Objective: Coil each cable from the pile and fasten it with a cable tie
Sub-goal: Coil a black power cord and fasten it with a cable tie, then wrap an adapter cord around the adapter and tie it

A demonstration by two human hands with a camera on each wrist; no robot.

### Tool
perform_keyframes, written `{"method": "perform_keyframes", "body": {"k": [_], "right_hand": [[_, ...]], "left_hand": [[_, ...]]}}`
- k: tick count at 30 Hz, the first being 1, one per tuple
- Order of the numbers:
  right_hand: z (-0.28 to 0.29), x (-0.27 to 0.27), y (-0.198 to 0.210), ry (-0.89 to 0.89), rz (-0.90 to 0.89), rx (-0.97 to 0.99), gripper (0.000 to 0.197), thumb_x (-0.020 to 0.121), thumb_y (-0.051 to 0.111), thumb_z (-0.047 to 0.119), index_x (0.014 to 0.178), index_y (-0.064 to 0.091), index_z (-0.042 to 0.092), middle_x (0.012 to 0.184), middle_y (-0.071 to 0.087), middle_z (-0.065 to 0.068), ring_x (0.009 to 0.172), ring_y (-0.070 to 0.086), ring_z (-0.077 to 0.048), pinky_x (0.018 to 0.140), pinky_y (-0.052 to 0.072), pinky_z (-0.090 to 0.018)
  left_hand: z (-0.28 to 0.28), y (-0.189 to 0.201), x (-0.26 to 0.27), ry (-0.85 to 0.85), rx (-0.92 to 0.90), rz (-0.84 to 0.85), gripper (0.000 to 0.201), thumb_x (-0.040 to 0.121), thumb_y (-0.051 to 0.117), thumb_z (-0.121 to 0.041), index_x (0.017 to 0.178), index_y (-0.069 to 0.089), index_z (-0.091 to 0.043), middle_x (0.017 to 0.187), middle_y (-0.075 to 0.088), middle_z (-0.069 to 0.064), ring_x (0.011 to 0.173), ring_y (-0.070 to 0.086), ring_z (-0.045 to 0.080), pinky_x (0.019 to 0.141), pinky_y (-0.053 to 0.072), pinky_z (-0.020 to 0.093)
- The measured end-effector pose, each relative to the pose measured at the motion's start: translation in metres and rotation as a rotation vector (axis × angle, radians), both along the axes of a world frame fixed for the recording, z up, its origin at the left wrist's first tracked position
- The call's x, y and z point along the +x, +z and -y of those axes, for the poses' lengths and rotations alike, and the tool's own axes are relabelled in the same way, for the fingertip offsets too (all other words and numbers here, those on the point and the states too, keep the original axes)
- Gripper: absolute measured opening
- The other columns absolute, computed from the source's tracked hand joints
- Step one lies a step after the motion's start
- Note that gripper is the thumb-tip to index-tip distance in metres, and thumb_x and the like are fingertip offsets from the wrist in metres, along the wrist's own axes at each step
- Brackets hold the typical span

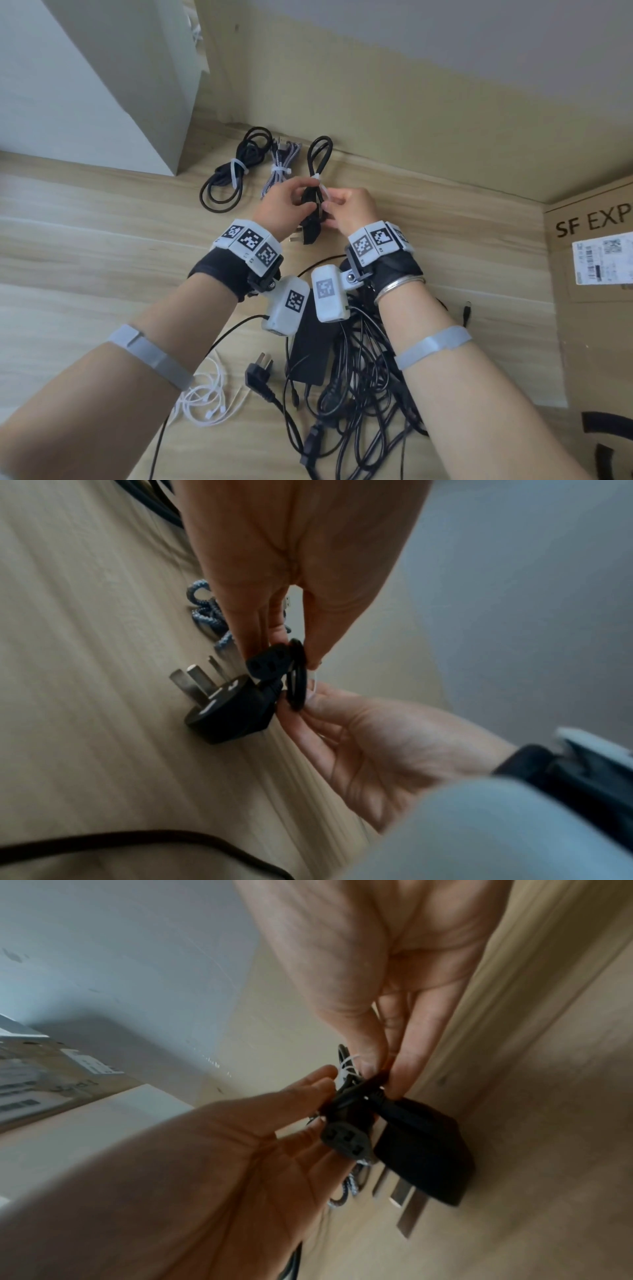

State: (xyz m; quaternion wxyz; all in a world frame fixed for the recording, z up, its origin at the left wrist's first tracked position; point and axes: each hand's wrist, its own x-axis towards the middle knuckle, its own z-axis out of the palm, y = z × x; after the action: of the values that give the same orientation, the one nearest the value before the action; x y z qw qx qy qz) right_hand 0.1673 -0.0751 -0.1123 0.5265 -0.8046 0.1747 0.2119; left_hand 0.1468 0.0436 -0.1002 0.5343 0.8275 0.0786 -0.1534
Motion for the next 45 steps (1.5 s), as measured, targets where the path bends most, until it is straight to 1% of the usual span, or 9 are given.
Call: {"method": "perform_keyframes", "body": {"k": [10,13,16,19,24,28,34,40,45], "right_hand": [[0.005,0.002,0.002,0.210,0.084,-0.259,0.019,0.090,0.056,0.012,0.102,0.071,0.015,0.096,0.071,-0.006,0.090,0.062,-0.022,0.075,0.045,-0.025],[0.008,0.001,0.007,0.233,0.072,-0.335,0.010,0.092,0.055,0.015,0.090,0.065,0.012,0.088,0.064,-0.006,0.086,0.057,-0.026,0.067,0.043,-0.025],[0.011,0.001,0.014,0.217,0.042,-0.330,0.040,0.093,0.053,0.017,0.130,0.050,0.002,0.125,0.059,-0.010,0.115,0.054,-0.026,0.096,0.040,-0.032],[0.014,-0.002,0.021,0.188,0.048,-0.330,0.049,0.093,0.054,0.022,0.139,0.042,0.011,0.139,0.050,-0.007,0.127,0.047,-0.022,0.106,0.034,-0.030],[0.016,-0.014,0.035,0.159,0.092,-0.326,0.040,0.093,0.055,0.020,0.133,0.052,0.016,0.134,0.055,-0.002,0.122,0.051,-0.018,0.100,0.036,-0.026],[0.019,-0.027,0.045,0.116,0.126,-0.301,0.032,0.092,0.056,0.018,0.123,0.060,0.017,0.125,0.061,-0.001,0.114,0.056,-0.017,0.091,0.039,-0.021],[0.028,-0.053,0.065,0.102,0.159,-0.310,0.024,0.092,0.056,0.018,0.114,0.066,0.019,0.117,0.065,0.000,0.106,0.059,-0.015,0.079,0.038,-0.017],[0.040,-0.083,0.079,0.132,0.162,-0.329,0.024,0.091,0.054,0.014,0.110,0.068,0.019,0.118,0.064,0.001,0.110,0.057,-0.014,0.083,0.036,-0.016],[0.049,-0.110,0.078,0.135,0.124,-0.320,0.022,0.089,0.056,0.013,0.106,0.069,0.020,0.112,0.066,0.001,0.104,0.059,-0.014,0.081,0.037,-0.017]], "left_hand": [[0.002,-0.007,0.002,0.019,0.039,-0.020,0.029,0.087,0.056,-0.012,0.114,0.063,-0.019,0.112,0.065,0.009,0.107,0.059,0.020,0.097,0.046,0.040],[0.002,-0.006,0.001,0.010,0.033,-0.037,0.031,0.089,0.055,-0.014,0.119,0.060,-0.020,0.120,0.062,0.007,0.116,0.054,0.018,0.101,0.043,0.038],[0.002,-0.001,-0.001,0.002,0.035,-0.029,0.032,0.090,0.055,-0.013,0.121,0.059,-0.020,0.124,0.059,0.006,0.119,0.052,0.018,0.102,0.042,0.037],[0.003,0.007,-0.004,0.009,0.052,-0.015,0.032,0.090,0.053,-0.011,0.120,0.059,-0.020,0.125,0.058,0.006,0.121,0.050,0.017,0.101,0.042,0.035],[0.005,0.022,-0.011,0.003,0.094,0.008,0.033,0.088,0.051,-0.007,0.117,0.060,-0.019,0.124,0.058,0.007,0.120,0.050,0.018,0.097,0.042,0.030],[0.007,0.035,-0.020,-0.038,0.124,0.036,0.032,0.087,0.050,-0.007,0.114,0.062,-0.019,0.093,0.059,0.000,0.089,0.051,0.014,0.085,0.044,0.029],[0.012,0.052,-0.038,-0.120,0.115,0.048,0.032,0.086,0.049,-0.007,0.112,0.062,-0.020,0.118,0.062,0.004,0.097,0.062,0.023,0.072,0.048,0.023],[0.021,0.068,-0.062,-0.203,0.100,0.074,0.029,0.086,0.051,-0.006,0.110,0.063,-0.017,0.122,0.060,0.005,0.110,0.056,0.018,0.096,0.044,0.030],[0.027,0.072,-0.084,-0.254,0.130,0.060,0.028,0.087,0.053,-0.008,0.112,0.063,-0.017,0.123,0.059,0.004,0.114,0.053,0.014,0.093,0.038,0.021]]}}
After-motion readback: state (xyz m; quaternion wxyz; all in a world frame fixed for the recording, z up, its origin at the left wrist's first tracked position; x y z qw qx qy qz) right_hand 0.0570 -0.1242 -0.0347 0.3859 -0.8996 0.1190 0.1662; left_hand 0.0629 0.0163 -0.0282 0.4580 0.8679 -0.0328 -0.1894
